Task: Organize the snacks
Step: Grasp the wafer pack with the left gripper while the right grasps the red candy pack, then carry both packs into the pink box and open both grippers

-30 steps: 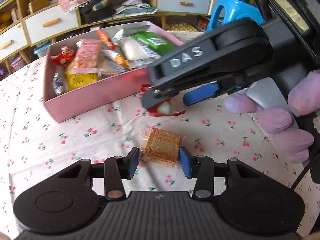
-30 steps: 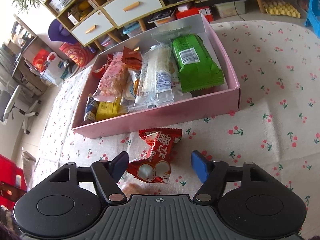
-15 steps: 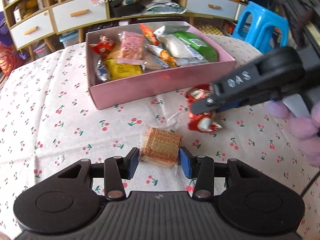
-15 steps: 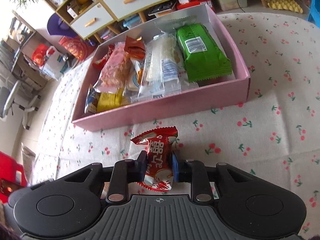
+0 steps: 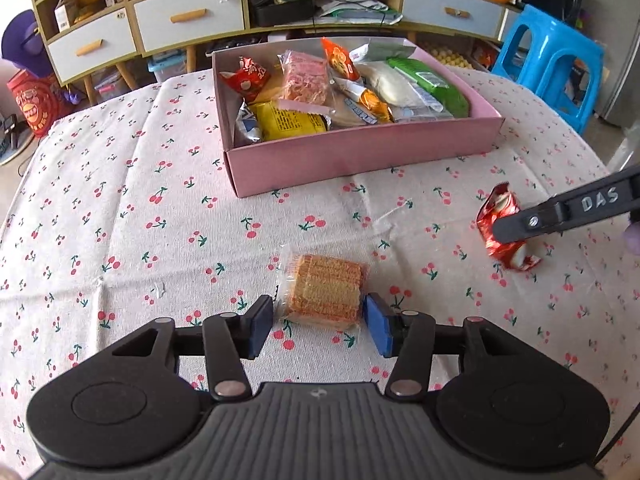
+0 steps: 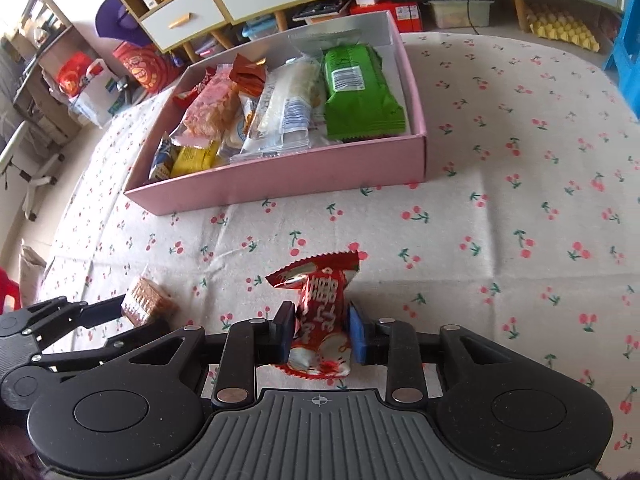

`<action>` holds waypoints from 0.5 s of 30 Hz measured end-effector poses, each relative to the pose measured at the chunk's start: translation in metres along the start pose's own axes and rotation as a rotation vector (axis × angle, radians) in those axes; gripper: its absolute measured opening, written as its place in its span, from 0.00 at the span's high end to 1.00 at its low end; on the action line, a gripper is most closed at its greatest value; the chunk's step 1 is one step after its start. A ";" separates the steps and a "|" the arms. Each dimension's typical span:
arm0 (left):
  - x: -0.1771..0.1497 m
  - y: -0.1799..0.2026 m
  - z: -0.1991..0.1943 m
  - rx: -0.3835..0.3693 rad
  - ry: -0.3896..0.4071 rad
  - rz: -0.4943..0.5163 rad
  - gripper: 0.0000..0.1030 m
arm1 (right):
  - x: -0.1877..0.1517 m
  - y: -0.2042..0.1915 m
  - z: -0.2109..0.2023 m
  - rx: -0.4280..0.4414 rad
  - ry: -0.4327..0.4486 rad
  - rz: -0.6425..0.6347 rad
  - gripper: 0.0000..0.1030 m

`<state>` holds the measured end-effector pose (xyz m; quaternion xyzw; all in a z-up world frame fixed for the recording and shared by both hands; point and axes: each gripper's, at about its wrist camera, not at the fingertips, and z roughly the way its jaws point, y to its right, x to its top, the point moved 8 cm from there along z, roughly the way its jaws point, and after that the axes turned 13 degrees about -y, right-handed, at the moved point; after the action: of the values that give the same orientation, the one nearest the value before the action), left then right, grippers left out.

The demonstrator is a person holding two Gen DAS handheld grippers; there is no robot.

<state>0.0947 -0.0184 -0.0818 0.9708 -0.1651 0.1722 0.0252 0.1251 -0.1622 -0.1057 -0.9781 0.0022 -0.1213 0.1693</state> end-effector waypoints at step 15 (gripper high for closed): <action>0.002 0.002 0.006 -0.011 0.085 -0.014 0.41 | -0.005 -0.009 0.004 0.027 0.090 0.049 0.52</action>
<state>0.0980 -0.0214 -0.0866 0.9636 -0.1580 0.2123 0.0387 0.1209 -0.1521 -0.1076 -0.9689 0.0320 -0.1608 0.1854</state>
